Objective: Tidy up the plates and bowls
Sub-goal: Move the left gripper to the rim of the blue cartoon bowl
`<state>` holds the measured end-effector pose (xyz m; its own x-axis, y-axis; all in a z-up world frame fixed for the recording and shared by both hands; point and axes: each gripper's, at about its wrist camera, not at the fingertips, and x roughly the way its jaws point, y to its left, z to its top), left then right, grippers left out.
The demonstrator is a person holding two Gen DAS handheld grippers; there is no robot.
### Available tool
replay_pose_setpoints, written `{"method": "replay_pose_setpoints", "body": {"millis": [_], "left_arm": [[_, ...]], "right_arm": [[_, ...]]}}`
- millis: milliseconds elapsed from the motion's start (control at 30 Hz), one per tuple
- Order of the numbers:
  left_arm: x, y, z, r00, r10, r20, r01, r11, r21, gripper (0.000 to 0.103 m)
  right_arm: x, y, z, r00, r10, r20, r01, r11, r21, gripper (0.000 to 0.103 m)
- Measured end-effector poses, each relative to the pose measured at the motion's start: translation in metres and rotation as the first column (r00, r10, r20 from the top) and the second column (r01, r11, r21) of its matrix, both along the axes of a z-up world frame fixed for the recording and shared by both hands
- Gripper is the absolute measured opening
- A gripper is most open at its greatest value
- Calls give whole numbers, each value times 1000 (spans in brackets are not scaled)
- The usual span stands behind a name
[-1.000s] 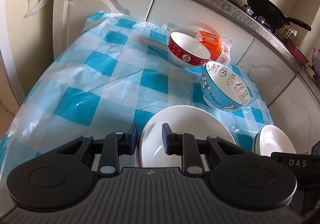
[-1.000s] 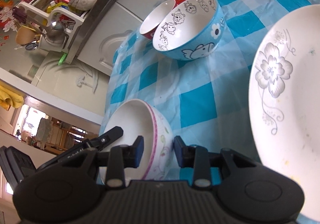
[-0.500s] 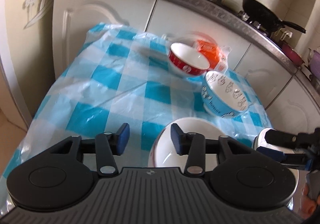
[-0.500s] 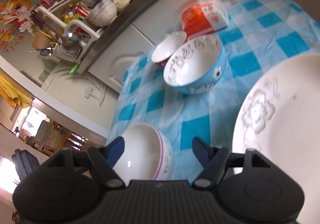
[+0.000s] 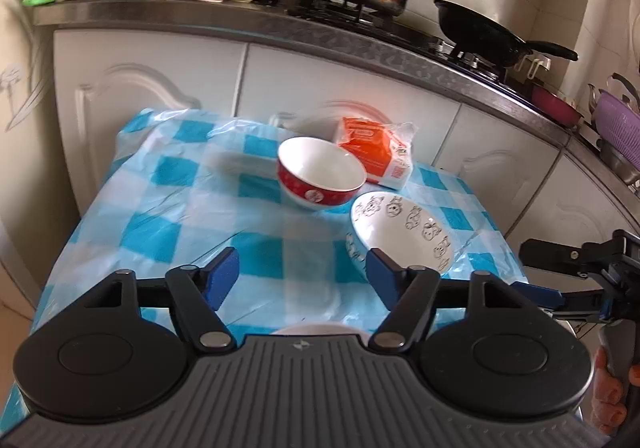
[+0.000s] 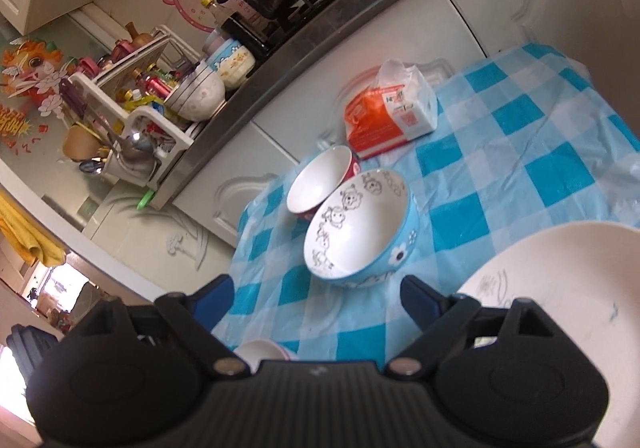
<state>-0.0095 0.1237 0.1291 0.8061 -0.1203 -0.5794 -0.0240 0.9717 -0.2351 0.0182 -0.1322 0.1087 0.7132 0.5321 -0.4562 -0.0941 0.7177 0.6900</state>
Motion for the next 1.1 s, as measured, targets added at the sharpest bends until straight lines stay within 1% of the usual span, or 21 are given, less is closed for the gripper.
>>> {"method": "replay_pose_setpoints", "body": {"millis": [33,67,200,333,433,667,1100], "left_arm": [[3,-3,0,1000,1,3,-1,1000,0,95],[6,-5,0,1000,-2,8,2,1000,1,98],[20,-16,-3,1000,-10,-7,10,999,38,101],[33,-25,-8,1000,9,-16,-8,996,89,102],[41,-29,-11,1000,12,-29,-9,993,115,102],[48,-37,-10,1000,10,-3,-9,982,190,103],[56,-45,-14,1000,-16,9,13,963,268,103]], "right_arm": [[2,-1,1,1000,-1,4,1,1000,-5,91],[4,-1,1,1000,-3,8,4,1000,-12,92],[14,-4,0,1000,-5,9,5,1000,-27,92],[22,-5,-1,1000,-9,10,9,999,-47,95],[28,-5,-4,1000,-10,5,10,998,-66,95],[37,-5,-10,1000,-14,-14,13,996,-93,97],[47,-5,-15,1000,-14,-24,11,992,-126,97]]}}
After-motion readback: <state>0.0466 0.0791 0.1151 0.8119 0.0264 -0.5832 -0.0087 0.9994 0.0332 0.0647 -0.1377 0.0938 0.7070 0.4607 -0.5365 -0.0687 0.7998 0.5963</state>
